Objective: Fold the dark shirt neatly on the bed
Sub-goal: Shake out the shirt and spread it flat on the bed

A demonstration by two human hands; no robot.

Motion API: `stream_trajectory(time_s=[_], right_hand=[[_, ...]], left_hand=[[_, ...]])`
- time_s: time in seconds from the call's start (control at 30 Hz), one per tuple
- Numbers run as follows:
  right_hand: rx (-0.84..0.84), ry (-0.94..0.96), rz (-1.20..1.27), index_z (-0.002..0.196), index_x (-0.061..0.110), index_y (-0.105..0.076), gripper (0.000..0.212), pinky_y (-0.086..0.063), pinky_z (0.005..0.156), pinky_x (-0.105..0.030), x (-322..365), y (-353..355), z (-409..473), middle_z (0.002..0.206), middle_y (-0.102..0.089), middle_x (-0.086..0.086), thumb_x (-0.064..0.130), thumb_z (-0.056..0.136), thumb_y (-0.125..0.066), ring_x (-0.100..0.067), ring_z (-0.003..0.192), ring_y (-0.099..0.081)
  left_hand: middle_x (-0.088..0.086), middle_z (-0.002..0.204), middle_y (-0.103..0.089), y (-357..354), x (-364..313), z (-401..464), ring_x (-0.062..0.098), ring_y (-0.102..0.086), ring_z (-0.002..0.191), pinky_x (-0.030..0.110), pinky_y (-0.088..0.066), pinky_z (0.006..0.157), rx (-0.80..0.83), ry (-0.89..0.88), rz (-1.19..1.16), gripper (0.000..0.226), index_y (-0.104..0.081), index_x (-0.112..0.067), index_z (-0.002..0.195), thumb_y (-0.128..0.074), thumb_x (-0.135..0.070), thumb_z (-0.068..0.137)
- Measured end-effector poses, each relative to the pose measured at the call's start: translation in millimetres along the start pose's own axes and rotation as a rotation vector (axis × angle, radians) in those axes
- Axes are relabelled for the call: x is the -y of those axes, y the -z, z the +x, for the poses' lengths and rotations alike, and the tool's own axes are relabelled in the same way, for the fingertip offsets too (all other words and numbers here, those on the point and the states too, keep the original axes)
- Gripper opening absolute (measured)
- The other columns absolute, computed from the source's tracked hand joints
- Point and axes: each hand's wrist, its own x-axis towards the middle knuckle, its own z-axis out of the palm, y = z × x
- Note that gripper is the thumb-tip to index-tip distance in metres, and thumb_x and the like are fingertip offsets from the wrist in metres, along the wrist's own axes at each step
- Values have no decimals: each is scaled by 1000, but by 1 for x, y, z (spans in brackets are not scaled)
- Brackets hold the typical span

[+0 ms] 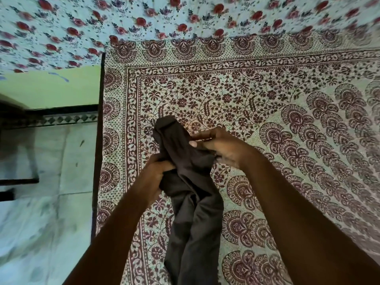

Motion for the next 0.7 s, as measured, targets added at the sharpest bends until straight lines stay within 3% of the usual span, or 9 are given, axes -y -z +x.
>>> stream_trajectory(time_s=[0.1,0.17,0.23,0.3,0.37,0.43,0.53,0.6,0.7], right_hand=[[-1,101,5,88,20,-76,10,-53,95,-47,6,-1,-29,85,-75,1,14,80,-78,-22,98,-68],[-63,223,22,80,19,-67,21,-52,81,-42,13,-4,-53,78,-68,5,4,95,-68,-18,90,-64],[-101,320,137,84,16,-56,22,-51,75,-37,18,-7,-79,80,-64,7,1,101,-60,-13,86,-62],[-105,388,338,83,21,-57,26,-51,74,-36,24,-11,-108,87,-67,4,2,102,-56,-13,86,-64],[-118,412,413,82,22,-56,25,-55,76,-34,30,-21,-138,93,-70,0,8,103,-55,-16,89,-66],[-148,394,348,87,20,-51,19,-57,77,-34,29,-34,-161,97,-69,-1,15,103,-58,-19,94,-66],[-180,353,197,86,23,-51,23,-54,75,-33,29,-50,-198,92,-66,-5,18,97,-71,-21,90,-65],[-294,378,167,89,27,-55,24,-58,82,-41,36,-55,-227,97,-70,-3,17,90,-77,-23,95,-69],[-453,419,107,115,26,-61,46,-63,90,-45,43,-70,-273,115,-74,-3,7,81,-86,-25,109,-72]], left_hand=[[0,88,-80,-10,-13,-26,21,-75,93,25,-58,85,-49,-20,266,15,-79,-9,88,-66,-7,83],[3,83,-75,-17,-21,-46,20,-70,82,10,-51,62,-161,-70,445,15,-71,0,96,-58,-5,100],[9,84,-71,-24,-25,-64,20,-64,75,12,-46,52,-296,-144,460,27,-69,2,98,-54,-18,107],[-2,74,-70,-30,-35,-86,11,-65,67,17,-50,56,-365,-232,381,27,-71,-12,87,-55,-20,107],[-11,73,-73,-31,-46,-108,6,-68,72,18,-54,66,-363,-260,256,27,-70,-26,88,-56,-9,104],[-15,80,-78,-28,-58,-128,11,-71,86,17,-56,75,-281,-245,178,30,-72,-27,96,-60,1,99],[2,108,-80,-26,-73,-165,29,-73,105,33,-58,92,-26,-134,54,44,-73,-14,115,-83,-4,74],[9,120,-77,-20,-84,-191,33,-73,110,43,-55,99,130,17,165,79,-70,-12,123,-100,-21,50],[7,118,-78,-16,-96,-236,27,-75,109,42,-60,97,285,146,466,73,-70,-10,122,-101,-14,56]])
